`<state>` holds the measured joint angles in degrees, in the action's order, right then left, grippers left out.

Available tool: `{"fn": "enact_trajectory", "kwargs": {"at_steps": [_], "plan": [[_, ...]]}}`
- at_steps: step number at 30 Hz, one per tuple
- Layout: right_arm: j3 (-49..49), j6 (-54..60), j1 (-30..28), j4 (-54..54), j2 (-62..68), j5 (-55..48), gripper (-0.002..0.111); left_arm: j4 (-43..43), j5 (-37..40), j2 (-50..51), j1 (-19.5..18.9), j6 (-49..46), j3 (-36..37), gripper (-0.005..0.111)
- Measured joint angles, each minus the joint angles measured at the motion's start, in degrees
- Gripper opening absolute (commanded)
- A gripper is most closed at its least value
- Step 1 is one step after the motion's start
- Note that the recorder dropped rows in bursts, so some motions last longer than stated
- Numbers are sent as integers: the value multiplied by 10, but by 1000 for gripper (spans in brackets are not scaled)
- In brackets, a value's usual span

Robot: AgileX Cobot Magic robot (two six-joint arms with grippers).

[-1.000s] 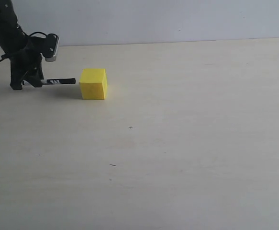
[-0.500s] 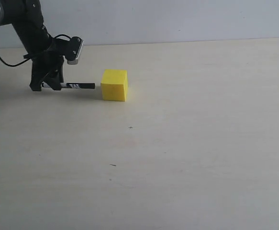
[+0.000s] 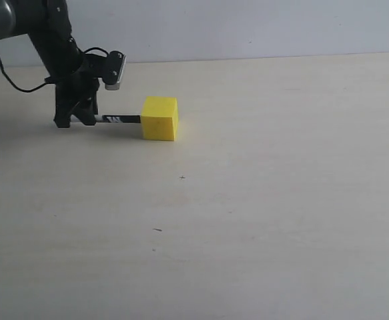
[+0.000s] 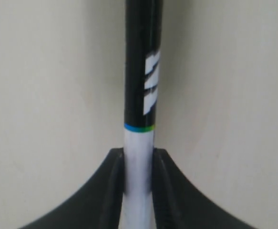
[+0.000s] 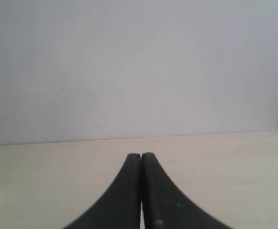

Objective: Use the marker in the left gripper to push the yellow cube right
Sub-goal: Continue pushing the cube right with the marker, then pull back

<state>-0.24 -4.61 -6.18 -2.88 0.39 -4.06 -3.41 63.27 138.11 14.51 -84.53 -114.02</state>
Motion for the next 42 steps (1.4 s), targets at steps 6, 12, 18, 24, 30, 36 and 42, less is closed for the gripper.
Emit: {"fn": "enact_trajectory", "kwargs": {"at_steps": [6, 12, 18, 24, 30, 36, 42], "plan": [[0, 0, 0, 0, 0, 0, 0, -8, -9, 0, 46, 22, 0, 0], [0, 0, 0, 0, 0, 0, 0, -4, 0, 0, 46, 86, -1, 0], [0, 0, 0, 0, 0, 0, 0, 28, 35, 0, 38, 131, -3, 0], [0, 0, 0, 0, 0, 0, 0, 37, 19, 0, 44, 141, -3, 0], [0, 0, 0, 0, 0, 0, 0, 39, -60, 0, 82, 153, -5, 0], [0, 0, 0, 0, 0, 0, 0, 53, -79, 0, 107, 176, -26, 0], [0, 0, 0, 0, 0, 0, 0, 135, -21, 1, 86, 211, -31, 0]]}}
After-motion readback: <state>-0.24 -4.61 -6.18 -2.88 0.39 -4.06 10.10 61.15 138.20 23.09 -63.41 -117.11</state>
